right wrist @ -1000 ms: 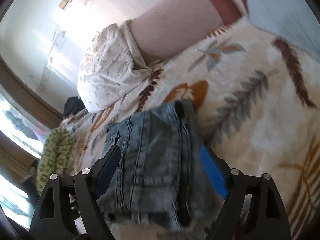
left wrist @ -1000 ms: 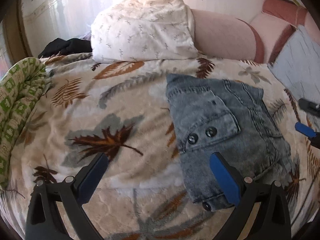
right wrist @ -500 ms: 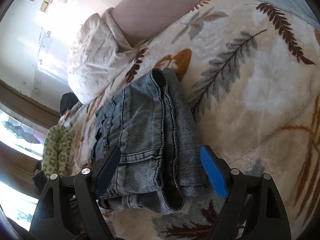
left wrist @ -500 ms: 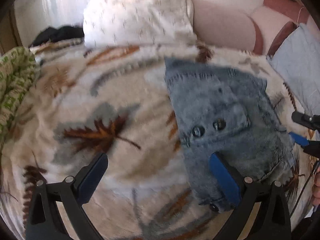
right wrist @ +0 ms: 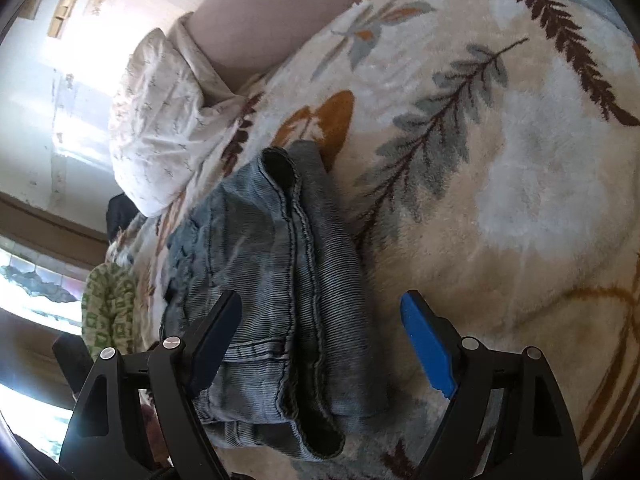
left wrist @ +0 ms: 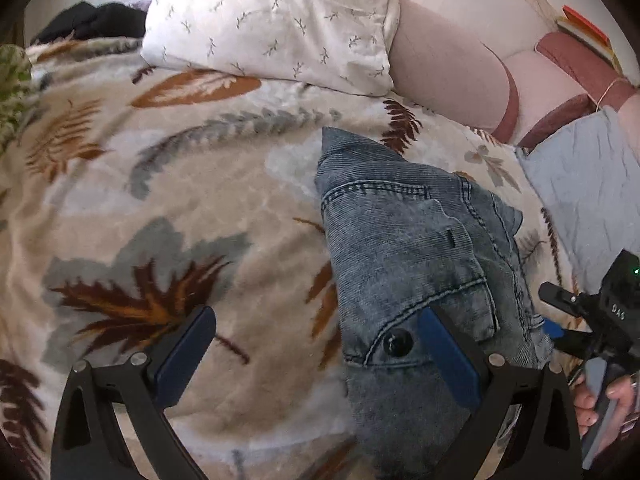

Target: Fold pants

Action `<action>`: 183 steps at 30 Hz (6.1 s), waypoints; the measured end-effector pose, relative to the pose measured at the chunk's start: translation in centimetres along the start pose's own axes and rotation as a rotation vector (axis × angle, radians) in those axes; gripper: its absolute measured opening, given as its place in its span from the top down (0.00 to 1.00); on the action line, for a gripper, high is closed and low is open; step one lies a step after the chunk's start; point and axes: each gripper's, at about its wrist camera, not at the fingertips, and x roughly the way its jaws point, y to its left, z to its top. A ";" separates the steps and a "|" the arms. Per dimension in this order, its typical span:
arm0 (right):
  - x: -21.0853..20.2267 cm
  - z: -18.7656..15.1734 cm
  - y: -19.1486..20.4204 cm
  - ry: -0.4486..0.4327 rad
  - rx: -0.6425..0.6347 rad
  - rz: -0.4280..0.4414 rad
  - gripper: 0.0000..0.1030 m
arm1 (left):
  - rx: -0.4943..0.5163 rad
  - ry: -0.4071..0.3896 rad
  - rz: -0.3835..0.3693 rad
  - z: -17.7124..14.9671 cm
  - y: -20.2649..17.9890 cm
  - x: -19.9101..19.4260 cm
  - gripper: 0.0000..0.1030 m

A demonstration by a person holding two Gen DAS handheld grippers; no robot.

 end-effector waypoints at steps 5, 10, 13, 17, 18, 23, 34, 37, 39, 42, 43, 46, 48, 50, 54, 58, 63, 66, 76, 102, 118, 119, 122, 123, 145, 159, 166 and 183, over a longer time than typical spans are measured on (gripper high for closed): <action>0.3 0.4 -0.3 0.019 0.008 0.043 0.18 | -0.017 -0.043 -0.107 0.0 0.8 -1.0 0.00; 0.7 0.6 -0.6 0.037 0.028 0.099 0.16 | 0.011 -0.025 -0.059 0.2 0.3 -0.1 0.00; 0.6 0.6 0.1 0.050 -0.006 0.071 0.18 | -0.045 -0.028 -0.097 0.2 1.2 -0.2 0.00; -2.0 1.3 -0.3 -0.035 0.018 0.150 0.18 | -0.036 -0.037 -0.102 0.0 1.4 -0.8 0.00; -2.1 1.4 -0.2 -0.008 0.015 0.191 0.18 | -0.022 -0.031 -0.096 -0.1 1.3 -0.8 0.00; -0.7 0.8 0.6 0.089 -0.022 0.205 0.26 | 0.035 -0.010 -0.094 -1.1 0.2 -0.4 0.00; 1.1 -0.4 2.9 0.131 -0.129 0.131 0.68 | 0.098 0.017 -0.086 -1.8 -2.1 -0.1 0.01; 0.5 -0.4 3.0 0.104 -0.150 0.103 0.85 | 0.106 0.017 -0.087 -1.8 -2.4 -0.4 0.01; 0.2 -0.3 2.9 0.090 -0.157 0.096 0.87 | 0.117 0.012 -0.084 -1.9 -2.6 -0.6 0.01; 0.0 -0.7 3.8 0.070 -0.218 0.063 0.88 | 0.122 0.010 -0.086 -1.8 -2.9 -0.7 0.01; -0.2 -0.7 4.0 0.060 -0.226 0.065 0.88 | 0.121 0.009 -0.093 -1.8 -3.0 -0.8 0.01; -1.8 -0.7 4.5 0.009 -0.250 0.108 0.88 | 0.125 0.003 -0.112 -1.8 -3.3 -1.1 0.01; -2.5 -0.7 4.8 -0.022 -0.267 0.129 0.88 | 0.137 0.004 -0.114 -1.9 -3.8 -1.1 0.01; -3.0 -0.5 4.7 -0.050 -0.261 0.128 0.89 | 0.150 0.001 -0.122 -1.9 -4.5 -1.1 0.01; -2.7 0.0 3.3 -0.049 -0.210 0.083 0.89 | 0.169 0.018 -0.125 -2.2 -5.9 0.0 0.01; 0.1 0.2 1.6 0.018 -0.177 -0.061 0.89 | 0.165 0.071 -0.113 -2.7 -6.4 1.7 0.00; -0.1 0.2 1.8 0.013 -0.183 -0.074 0.82 | 0.169 0.044 -0.102 -2.3 -5.6 -0.5 0.01; -2.0 0.5 2.3 -0.080 -0.200 -0.091 0.79 | 0.201 -0.036 -0.075 -1.8 -5.4 -3.1 0.01; -0.9 -2.8 7.7 -0.078 -0.444 -0.033 0.76 | 0.269 -0.081 0.082 -1.7 -5.8 -2.6 0.01; -1.7 -2.9 6.5 -0.042 -0.366 0.017 0.40 | 0.314 -0.147 0.212 -1.6 -8.8 -5.3 0.00; -2.1 1.2 0.1 0.014 -0.075 -0.032 0.27 | 0.066 0.047 0.100 1.1 -5.0 -1.6 0.00; -2.1 1.3 0.1 0.015 -0.070 -0.025 0.27 | 0.060 0.045 0.097 1.3 -4.7 -1.7 0.00; -2.7 1.6 -0.4 0.012 -0.055 0.001 0.27 | 0.067 0.046 0.085 1.8 -4.0 -1.9 0.00; -2.8 1.7 -0.6 0.007 -0.051 -0.001 0.27 | 0.077 0.042 0.084 1.9 -3.9 -2.1 0.00; 1.0 1.6 -0.3 0.139 -0.057 0.033 0.27 | 0.156 0.127 -0.093 0.2 -4.6 1.6 0.00; 3.0 0.0 1.5 0.166 -0.099 0.109 0.45 | 0.148 0.142 -0.196 -1.3 -6.1 1.9 0.09; 2.2 -0.6 3.8 0.102 -0.191 0.107 0.66 | 0.185 0.061 -0.218 -0.9 -6.1 0.1 0.42; 0.5 -4.3 15.3 -0.132 -0.482 0.215 0.72 | 0.215 -0.161 -0.082 3.0 -1.0 -9.9 0.48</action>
